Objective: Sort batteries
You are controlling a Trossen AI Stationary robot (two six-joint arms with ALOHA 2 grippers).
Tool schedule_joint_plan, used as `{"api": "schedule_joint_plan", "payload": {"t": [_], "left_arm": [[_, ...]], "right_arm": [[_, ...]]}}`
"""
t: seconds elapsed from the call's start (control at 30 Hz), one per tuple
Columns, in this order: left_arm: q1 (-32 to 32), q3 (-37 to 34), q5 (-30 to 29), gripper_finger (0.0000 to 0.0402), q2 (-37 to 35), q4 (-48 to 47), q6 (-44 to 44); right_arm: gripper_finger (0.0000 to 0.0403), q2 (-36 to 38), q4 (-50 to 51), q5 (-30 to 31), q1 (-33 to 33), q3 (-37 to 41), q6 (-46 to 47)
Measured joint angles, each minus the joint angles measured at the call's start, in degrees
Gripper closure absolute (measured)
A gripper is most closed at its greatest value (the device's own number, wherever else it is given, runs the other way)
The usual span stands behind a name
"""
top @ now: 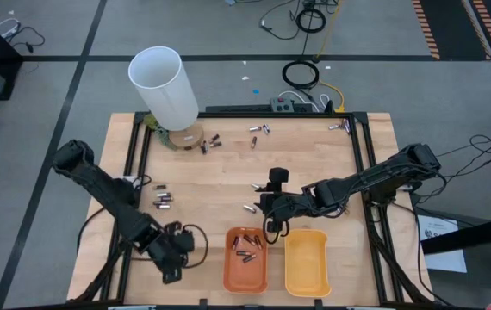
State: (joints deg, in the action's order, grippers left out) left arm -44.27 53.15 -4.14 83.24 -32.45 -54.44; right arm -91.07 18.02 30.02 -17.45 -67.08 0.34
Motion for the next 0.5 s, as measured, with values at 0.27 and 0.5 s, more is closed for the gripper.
{"api": "schedule_joint_plan", "payload": {"t": [0.27,0.5], "left_arm": [[-2.38,-6.01,-1.25,0.0281,0.55,12.78,-3.71],[-1.67,-8.07,4.43,0.0281,6.36,16.5,-5.45]], "right_arm": [[0.0232,0.0,-0.13,-0.11,0.0,0.02,0.46],[0.0232,0.0,-0.11,-0.13,0.0,0.02,0.5]]}}
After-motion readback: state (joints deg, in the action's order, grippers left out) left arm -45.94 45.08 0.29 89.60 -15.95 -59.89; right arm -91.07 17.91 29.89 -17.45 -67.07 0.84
